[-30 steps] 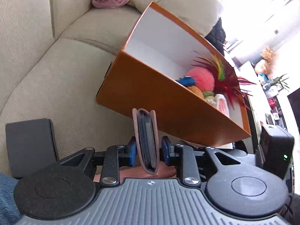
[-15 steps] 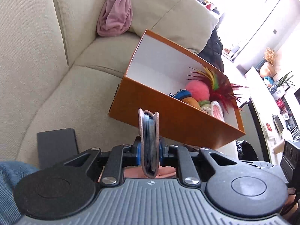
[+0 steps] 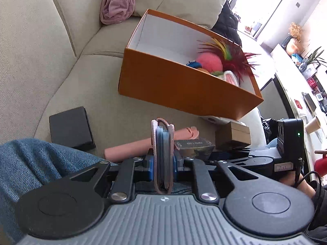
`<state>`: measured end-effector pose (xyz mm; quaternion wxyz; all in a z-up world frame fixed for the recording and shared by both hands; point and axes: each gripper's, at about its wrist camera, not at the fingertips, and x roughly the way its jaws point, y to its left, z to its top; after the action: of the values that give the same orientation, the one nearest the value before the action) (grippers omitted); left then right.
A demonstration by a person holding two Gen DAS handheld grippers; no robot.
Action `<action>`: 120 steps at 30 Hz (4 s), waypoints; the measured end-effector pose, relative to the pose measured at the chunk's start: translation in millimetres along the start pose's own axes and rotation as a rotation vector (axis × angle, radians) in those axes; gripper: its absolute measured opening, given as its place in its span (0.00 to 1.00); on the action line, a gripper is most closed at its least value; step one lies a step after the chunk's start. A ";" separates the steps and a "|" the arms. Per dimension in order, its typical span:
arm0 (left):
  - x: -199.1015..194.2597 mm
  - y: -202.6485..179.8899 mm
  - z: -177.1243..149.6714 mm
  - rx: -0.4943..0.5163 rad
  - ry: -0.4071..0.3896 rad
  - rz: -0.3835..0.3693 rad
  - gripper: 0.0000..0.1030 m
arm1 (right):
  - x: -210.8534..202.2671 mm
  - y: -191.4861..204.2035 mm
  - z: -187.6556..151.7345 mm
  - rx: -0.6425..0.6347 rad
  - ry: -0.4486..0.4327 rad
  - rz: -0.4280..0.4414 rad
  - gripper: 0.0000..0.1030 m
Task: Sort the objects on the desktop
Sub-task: 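Grasp the dark photo card box with right gripper while left gripper holds the card holder, then carry the card holder with left gripper while right gripper carries the photo card box into the orange box, then open both grippers releasing the card holder and photo card box inside the orange box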
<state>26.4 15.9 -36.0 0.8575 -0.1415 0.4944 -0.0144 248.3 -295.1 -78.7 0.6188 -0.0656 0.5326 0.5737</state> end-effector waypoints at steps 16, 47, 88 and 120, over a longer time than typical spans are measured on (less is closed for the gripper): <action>0.3 4.2 -4.0 -0.012 -0.010 0.050 0.18 | -52.9 30.2 -23.8 -0.075 -0.160 0.021 0.28; -58.3 -9.6 22.5 0.010 -0.175 -0.021 0.18 | -107.7 104.9 20.2 -0.196 -0.298 -0.056 0.23; 184.3 -43.0 257.4 0.146 0.141 -0.134 0.18 | -3.0 -24.6 231.7 0.194 -0.291 -0.444 0.24; 181.5 -70.1 260.6 0.102 0.084 -0.207 0.31 | -69.7 -16.3 181.2 0.151 -0.390 -0.371 0.27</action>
<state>349.2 -21.7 -48.4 0.8360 -0.1473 0.5115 -0.1338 382.5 -219.7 40.7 0.8073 -0.0040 0.4236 0.4110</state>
